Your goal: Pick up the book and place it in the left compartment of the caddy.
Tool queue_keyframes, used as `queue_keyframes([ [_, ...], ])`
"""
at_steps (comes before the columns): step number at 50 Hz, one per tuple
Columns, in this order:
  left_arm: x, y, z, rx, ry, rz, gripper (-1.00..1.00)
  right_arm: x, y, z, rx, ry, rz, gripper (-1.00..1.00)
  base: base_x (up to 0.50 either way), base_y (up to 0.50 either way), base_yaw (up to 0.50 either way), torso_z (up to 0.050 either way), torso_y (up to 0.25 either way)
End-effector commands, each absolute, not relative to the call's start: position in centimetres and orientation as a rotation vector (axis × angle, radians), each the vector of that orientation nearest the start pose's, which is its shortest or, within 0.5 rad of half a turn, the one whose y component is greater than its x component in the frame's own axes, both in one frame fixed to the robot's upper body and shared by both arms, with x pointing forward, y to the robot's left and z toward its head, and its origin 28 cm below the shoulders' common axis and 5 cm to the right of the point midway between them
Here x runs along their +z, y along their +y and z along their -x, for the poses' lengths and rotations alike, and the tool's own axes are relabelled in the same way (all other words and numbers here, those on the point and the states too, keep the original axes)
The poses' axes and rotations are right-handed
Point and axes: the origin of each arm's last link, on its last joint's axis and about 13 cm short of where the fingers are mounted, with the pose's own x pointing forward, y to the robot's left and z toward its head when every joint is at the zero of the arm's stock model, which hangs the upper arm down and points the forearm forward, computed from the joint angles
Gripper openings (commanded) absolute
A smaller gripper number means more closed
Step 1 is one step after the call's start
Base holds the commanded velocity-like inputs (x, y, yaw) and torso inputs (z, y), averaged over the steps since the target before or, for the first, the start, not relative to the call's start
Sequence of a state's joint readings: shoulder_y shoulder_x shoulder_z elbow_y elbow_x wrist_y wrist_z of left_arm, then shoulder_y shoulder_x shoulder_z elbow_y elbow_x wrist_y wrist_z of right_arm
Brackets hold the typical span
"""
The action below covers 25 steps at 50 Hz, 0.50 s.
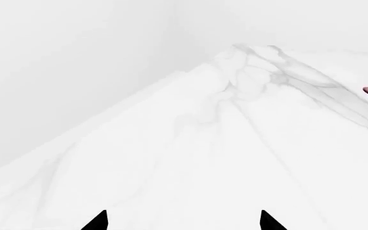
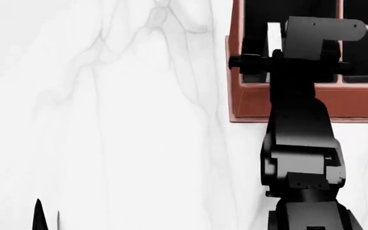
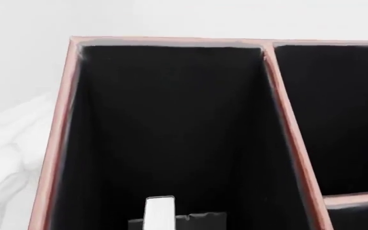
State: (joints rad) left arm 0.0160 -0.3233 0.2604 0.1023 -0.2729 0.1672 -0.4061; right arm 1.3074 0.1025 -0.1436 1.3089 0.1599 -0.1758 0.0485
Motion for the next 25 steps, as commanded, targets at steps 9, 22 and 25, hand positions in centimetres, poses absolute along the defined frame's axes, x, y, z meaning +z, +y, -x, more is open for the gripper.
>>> queue_keyframes([
  [9,3.8,22.5,-20.2,0.125,-0.171,0.026,1.0,23.8,-12.4,-38.5,-0.222,-0.552,0.103,1.0,0.0,0.0,0.0,0.0,0.0],
  [22,3.9,22.5,-20.4,0.126,-0.175,0.025,1.0,26.8,-11.6,-30.6,-0.189,-0.721,0.116,1.0,0.0,0.0,0.0,0.0,0.0],
  [25,3.9,22.5,-20.5,0.126,-0.175,0.025,1.0,27.3,-11.6,-29.6,-0.194,-0.743,0.121,1.0,0.0,0.0,0.0,0.0,0.0],
])
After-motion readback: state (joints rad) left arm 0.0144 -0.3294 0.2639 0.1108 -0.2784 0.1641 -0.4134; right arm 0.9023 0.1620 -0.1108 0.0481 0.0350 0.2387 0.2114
